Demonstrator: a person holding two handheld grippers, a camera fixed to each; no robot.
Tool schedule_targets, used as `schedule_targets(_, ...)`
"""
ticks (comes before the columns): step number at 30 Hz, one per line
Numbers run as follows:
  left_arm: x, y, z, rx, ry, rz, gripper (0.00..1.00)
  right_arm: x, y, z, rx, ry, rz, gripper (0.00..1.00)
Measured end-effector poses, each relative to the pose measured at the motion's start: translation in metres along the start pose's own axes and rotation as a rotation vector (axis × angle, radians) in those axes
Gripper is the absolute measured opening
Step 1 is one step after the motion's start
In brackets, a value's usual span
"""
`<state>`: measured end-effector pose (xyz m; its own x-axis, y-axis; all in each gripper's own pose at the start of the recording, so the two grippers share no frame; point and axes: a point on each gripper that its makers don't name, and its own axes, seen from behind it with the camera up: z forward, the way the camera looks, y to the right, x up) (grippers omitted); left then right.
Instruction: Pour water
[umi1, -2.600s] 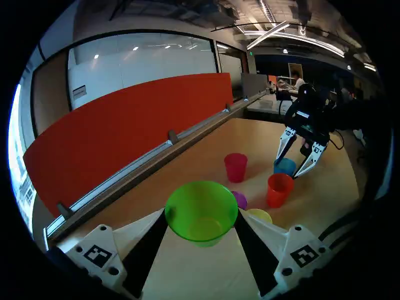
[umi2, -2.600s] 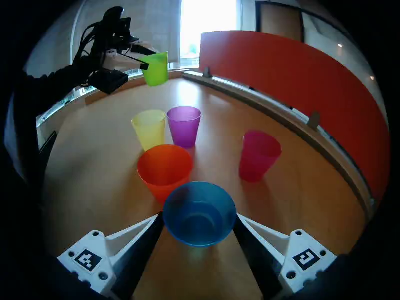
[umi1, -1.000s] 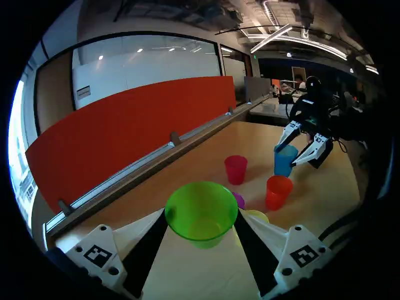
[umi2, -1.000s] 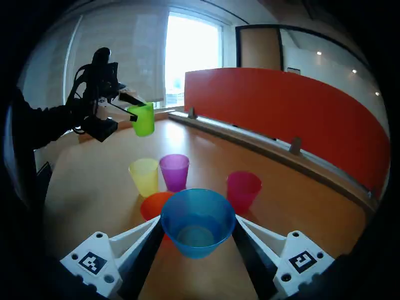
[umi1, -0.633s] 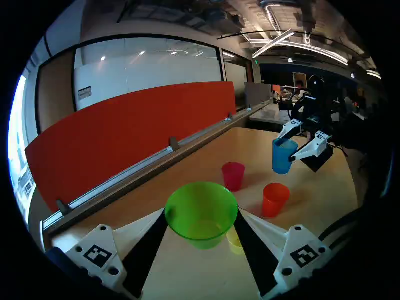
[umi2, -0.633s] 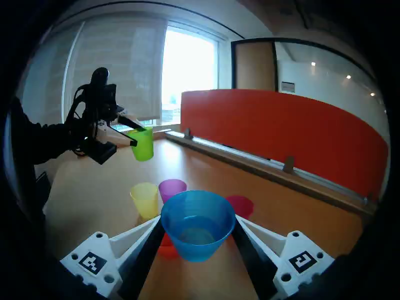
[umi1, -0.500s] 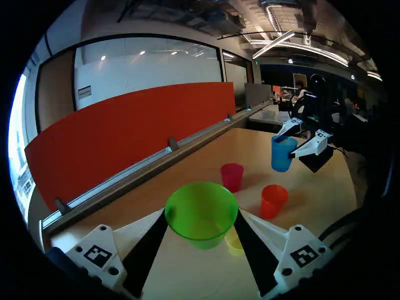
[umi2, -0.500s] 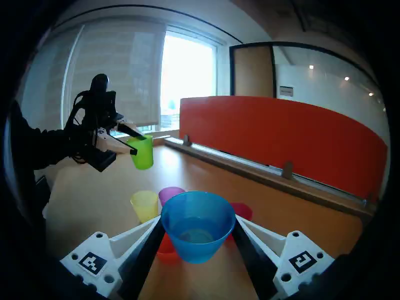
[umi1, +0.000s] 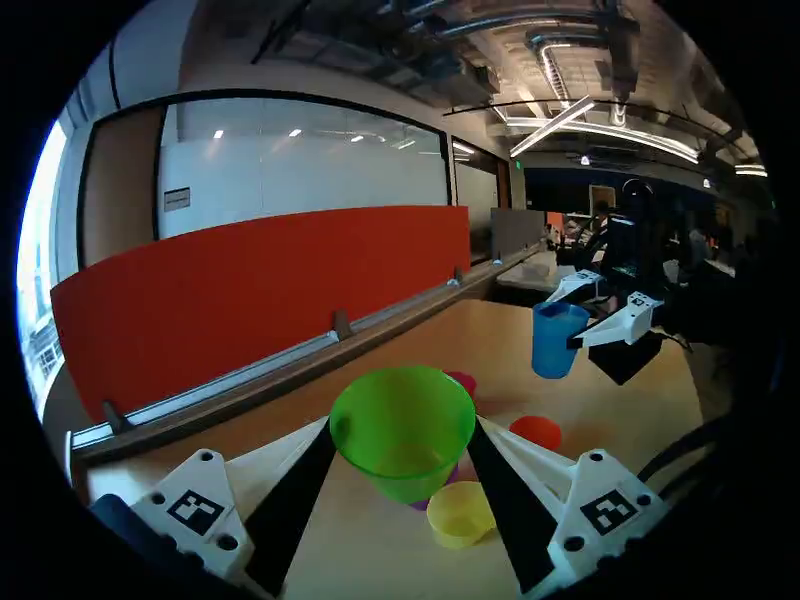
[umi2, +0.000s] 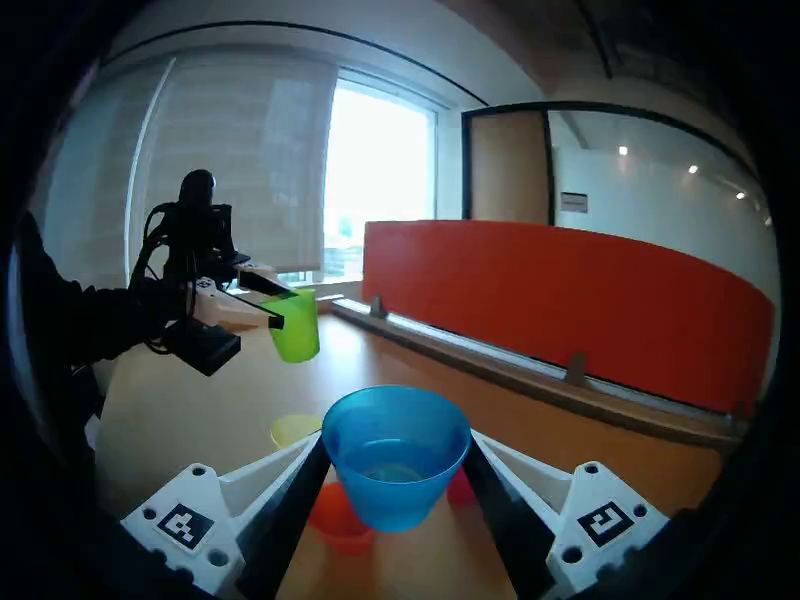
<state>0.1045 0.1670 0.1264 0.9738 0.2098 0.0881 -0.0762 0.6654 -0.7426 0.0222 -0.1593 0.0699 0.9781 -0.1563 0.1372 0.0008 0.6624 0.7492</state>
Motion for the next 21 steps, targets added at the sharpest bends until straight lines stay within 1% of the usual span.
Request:
schedule_targets(8,0.018,0.006,0.0,-0.003,0.06,-0.023,0.88,0.014,-0.007,0.007,0.015,0.021,0.002,0.91)
schedule_targets(15,0.031,0.018,0.003,-0.022,0.104,-0.042,0.88,0.027,-0.01,0.011,0.018,0.028,-0.012,0.91)
schedule_targets(21,0.039,0.026,0.006,-0.032,0.122,-0.051,0.88,0.034,-0.014,0.014,0.027,0.035,-0.011,0.91)
